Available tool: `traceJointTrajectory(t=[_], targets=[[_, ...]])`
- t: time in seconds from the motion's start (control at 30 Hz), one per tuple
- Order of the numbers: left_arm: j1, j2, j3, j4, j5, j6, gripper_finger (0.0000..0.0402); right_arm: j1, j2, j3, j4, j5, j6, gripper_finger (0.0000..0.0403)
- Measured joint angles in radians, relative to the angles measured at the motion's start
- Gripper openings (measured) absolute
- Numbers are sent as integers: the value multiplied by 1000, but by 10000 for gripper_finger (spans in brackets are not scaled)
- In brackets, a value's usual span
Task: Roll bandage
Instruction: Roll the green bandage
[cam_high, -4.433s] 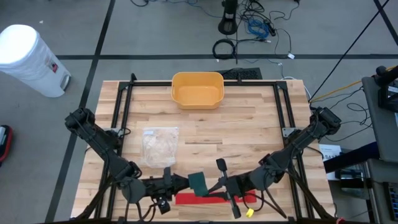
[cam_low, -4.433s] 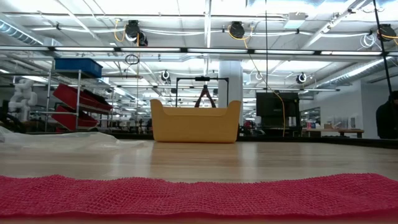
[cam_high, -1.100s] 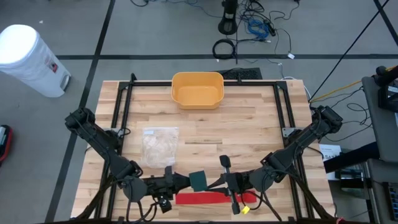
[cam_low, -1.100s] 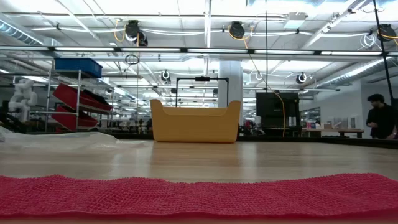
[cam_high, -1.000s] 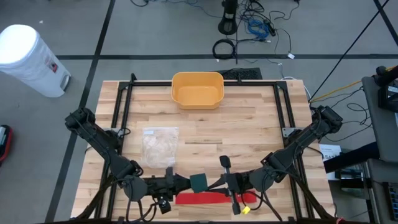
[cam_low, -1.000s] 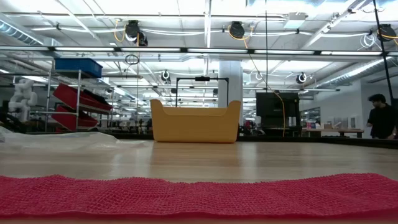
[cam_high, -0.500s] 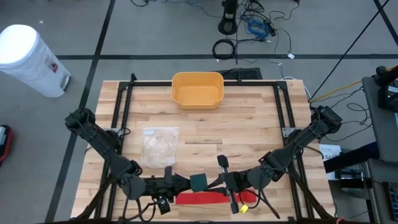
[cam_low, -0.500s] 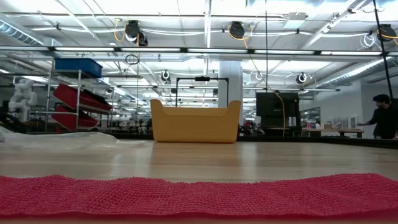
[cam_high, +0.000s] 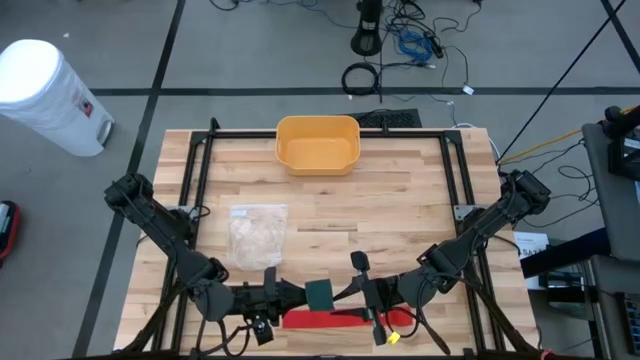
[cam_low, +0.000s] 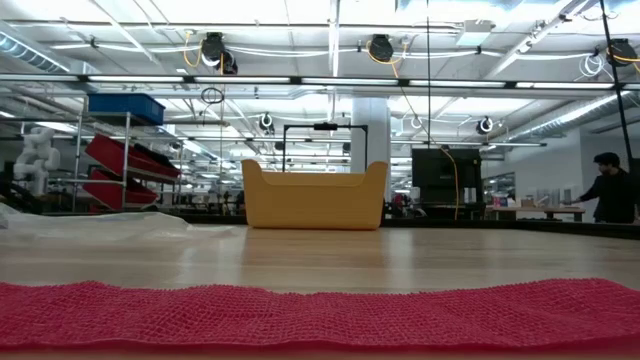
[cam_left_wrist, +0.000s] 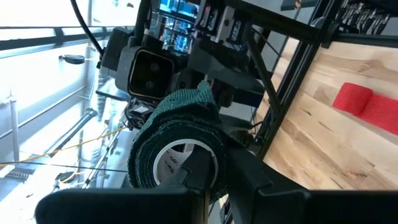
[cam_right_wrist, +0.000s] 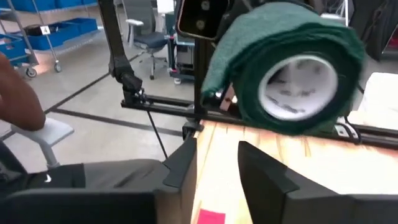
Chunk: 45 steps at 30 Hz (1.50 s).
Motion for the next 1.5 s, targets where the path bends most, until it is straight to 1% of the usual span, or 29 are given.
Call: traceJointTrajectory(t=[0.13, 0.27, 0.37, 0.5, 0.63, 0.73, 0.83, 0.9, 1.0, 1.1, 1.23, 1.37, 1.5], targets=[[-2, 0, 0, 1, 5, 8, 38, 17, -21, 0, -51, 6, 9, 125], [-2, 0, 0, 4, 12, 8, 38, 32, -21, 0, -83, 12, -15, 132], [-4, 0, 0, 6, 38, 2, 38, 33, -21, 0, -82, 52, -34, 132], [-11, 0, 0, 5, 52, 0, 38, 33, -31, 0, -101, 140, -58, 132], [-25, 0, 0, 6, 54, 0, 38, 38, -40, 0, -118, 166, -86, 132], [-38, 0, 0, 5, 58, -1, 38, 48, -48, 0, -60, 174, -146, 132], [-49, 0, 0, 9, 62, -1, 38, 66, -49, 0, 42, 234, -251, 132], [-55, 0, 0, 21, 64, -1, 38, 77, -49, 0, 93, 253, -314, 132], [-63, 0, 0, 41, 77, -2, 38, 85, -49, 0, 135, 250, -363, 132], [-68, 0, 0, 59, 107, -11, 38, 85, -44, 0, 132, 236, -394, 135], [-68, 0, 0, 59, 126, -42, 38, 84, -15, 0, 162, 244, -469, 164], [-66, 0, 0, 59, 126, -59, 38, 71, -1, 1, 293, 243, -512, 205], [-67, 0, 0, 58, 126, -87, 38, 70, 1, 1, 303, 239, -527, 230]])
